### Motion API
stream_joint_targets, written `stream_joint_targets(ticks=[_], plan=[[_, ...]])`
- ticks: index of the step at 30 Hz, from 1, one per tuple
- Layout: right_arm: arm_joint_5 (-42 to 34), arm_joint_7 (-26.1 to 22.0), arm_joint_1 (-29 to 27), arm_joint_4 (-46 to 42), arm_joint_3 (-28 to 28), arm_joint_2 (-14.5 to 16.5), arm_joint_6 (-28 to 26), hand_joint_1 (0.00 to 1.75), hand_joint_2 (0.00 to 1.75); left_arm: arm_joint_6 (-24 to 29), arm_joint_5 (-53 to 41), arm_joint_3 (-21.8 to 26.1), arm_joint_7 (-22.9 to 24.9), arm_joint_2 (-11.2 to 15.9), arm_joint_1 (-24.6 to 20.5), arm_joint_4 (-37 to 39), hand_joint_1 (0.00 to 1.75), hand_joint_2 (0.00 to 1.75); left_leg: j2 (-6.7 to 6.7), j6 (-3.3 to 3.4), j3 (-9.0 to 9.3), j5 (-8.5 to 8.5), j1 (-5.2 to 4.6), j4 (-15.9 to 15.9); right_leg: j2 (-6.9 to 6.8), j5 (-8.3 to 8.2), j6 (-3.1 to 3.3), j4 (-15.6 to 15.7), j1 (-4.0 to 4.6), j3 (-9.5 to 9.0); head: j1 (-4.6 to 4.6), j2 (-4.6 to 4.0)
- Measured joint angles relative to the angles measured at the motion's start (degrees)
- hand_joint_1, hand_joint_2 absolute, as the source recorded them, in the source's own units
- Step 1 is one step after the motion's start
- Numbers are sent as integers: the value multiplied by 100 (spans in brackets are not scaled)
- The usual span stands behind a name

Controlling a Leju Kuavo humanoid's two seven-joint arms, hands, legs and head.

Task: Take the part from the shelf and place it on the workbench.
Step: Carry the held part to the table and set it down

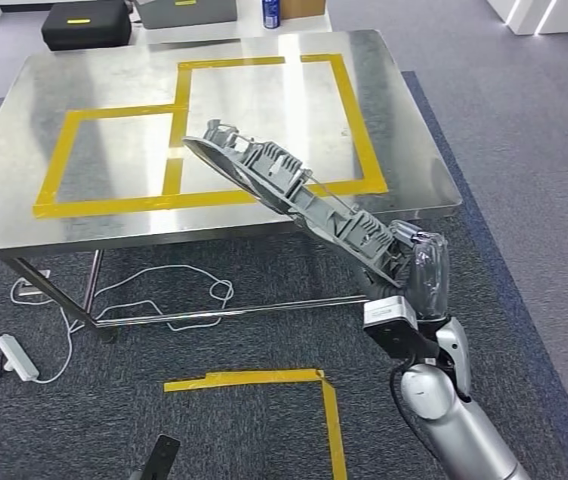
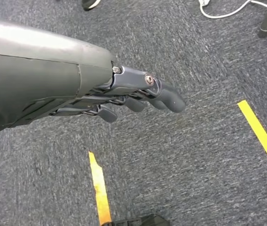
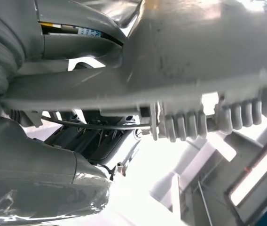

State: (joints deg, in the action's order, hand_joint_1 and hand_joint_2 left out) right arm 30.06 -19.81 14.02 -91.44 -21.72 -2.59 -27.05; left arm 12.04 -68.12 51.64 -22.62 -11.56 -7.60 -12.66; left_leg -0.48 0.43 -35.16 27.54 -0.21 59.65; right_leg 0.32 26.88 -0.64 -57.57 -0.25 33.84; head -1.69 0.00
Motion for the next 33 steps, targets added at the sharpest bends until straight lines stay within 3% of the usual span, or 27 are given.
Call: stream_joint_targets(ticks=[3, 5, 6, 7, 9, 10, 13, 15, 16, 19, 20, 21, 22, 24, 26, 30, 31, 33], plan=[[-63, -50, 12, 0, 7, -16, 117, 175, 175, -2, 7, -1, -1, 3, -1, 0, 0, 175, 6, -63, -418, 473, 21, 911, -1, 2, 61, 13, -6, -19, 18, 0], [-62, -56, 2, 1, 10, -31, 158, 175, 175, -1, 12, -1, -1, 5, 10, 0, 0, 175, 6, -82, -675, 582, 30, 1408, 5, 10, 71, 7, -4, -25, 17, 0], [-59, -56, -4, 2, 11, -37, 168, 175, 175, -1, 14, -1, -1, 5, 15, 0, 0, 175, 7, -82, -670, 472, 33, 1370, 12, 16, 72, 4, -4, -32, 17, 0], [-53, -57, -9, 2, 11, -40, 169, 175, 175, 0, 14, -2, 0, 6, 15, 0, 0, 175, 7, -76, -559, 269, 38, 1117, 22, 24, 69, 0, -5, -46, 17, 0], [-41, -59, -6, 2, 14, -44, 168, 175, 175, 1, 14, -3, 0, 6, 9, 0, 0, 175, 6, -53, -224, -103, 40, 398, 38, 50, 40, -14, 5, -67, 18, 0], [-37, -59, -3, 1, 16, -45, 167, 175, 175, 1, 14, -4, 0, 5, 2, 0, 0, 175, 6, -35, -94, -178, 37, 124, 43, 61, 18, -25, 14, -62, 18, 0], [-34, -64, -1, 1, 20, -51, 166, 175, 175, 3, 14, -7, 0, 4, -3, 0, 0, 175, -2, 31, -14, -141, 19, -73, 42, 70, -59, -38, 20, -31, 13, 0], [-23, -65, 4, 0, 25, -56, 160, 175, 175, 5, 14, -9, -1, 4, 2, 0, 0, 175, 0, 96, -7, -153, 30, -96, 30, 158, -118, -145, 9, 33, 4, 0], [19, -62, 10, -1, 29, -59, 138, 175, 175, 5, 14, -11, -1, 4, -2, 0, 0, 175, 5, 127, -1, -161, 40, -110, 25, 278, -142, -347, 6, 135, -6, 0], [485, -34, -21, 1, 46, -62, -177, 175, 175, 1, 9, -14, 9, 2, -7, 0, 0, 175, 14, 166, 2, -162, 33, -111, 15, 732, -178, -1437, 4, 682, -22, 0], [710, -20, -47, 2, 51, -62, -334, 175, 175, -1, 4, -15, 16, 2, -4, 0, 0, 175, 14, 169, 4, -161, 27, -111, 15, 759, -179, -1657, 4, 809, -23, 0], [913, -8, -66, 1, 55, -62, -468, 175, 175, -2, -1, -16, 23, 2, -3, 0, 0, 175, 13, 172, 9, -159, 22, -110, 15, 677, -171, -1663, 4, 836, -24, 0], [1067, 3, -77, 1, 56, -61, -564, 175, 175, -2, -6, -19, 29, -1, -4, 0, 0, 175, 11, 174, 18, -156, 17, -110, 15, 504, -156, -1445, 5, 751, -22, 0], [1234, 9, -79, -3, 55, -60, -681, 175, 175, -2, -14, -30, 33, -13, -13, 0, 0, 175, 7, 162, 34, -145, 0, -108, 9, 128, -111, -656, 14, 373, -22, 0], [1305, 3, -79, -24, 54, -56, -778, 175, 175, -3, -22, -46, 39, -23, -20, 0, 0, 175, 5, 125, 28, -142, -21, -99, 10, -12, -72, -134, 29, 100, -17, 0], [1314, -6, -94, -77, 50, -51, -872, 175, 175, -13, -28, -83, 46, -26, -30, 0, 0, 175, 6, 9, 4, -89, -14, -55, 19, -42, 25, -15, 25, 41, -8, 0], [1312, -6, -94, -87, 50, -50, -876, 175, 175, -27, -29, -94, 39, -26, -34, 0, 0, 175, 8, -24, -55, 26, -9, 90, 13, -56, 53, 6, 14, 30, 6, 0], [1311, -7, -97, -96, 50, -48, -885, 175, 175, -66, -28, -111, 21, -22, -35, 0, 0, 175, 12, -79, -324, 396, 7, 717, 2, -65, 83, 22, 10, 21, 28, 0]])
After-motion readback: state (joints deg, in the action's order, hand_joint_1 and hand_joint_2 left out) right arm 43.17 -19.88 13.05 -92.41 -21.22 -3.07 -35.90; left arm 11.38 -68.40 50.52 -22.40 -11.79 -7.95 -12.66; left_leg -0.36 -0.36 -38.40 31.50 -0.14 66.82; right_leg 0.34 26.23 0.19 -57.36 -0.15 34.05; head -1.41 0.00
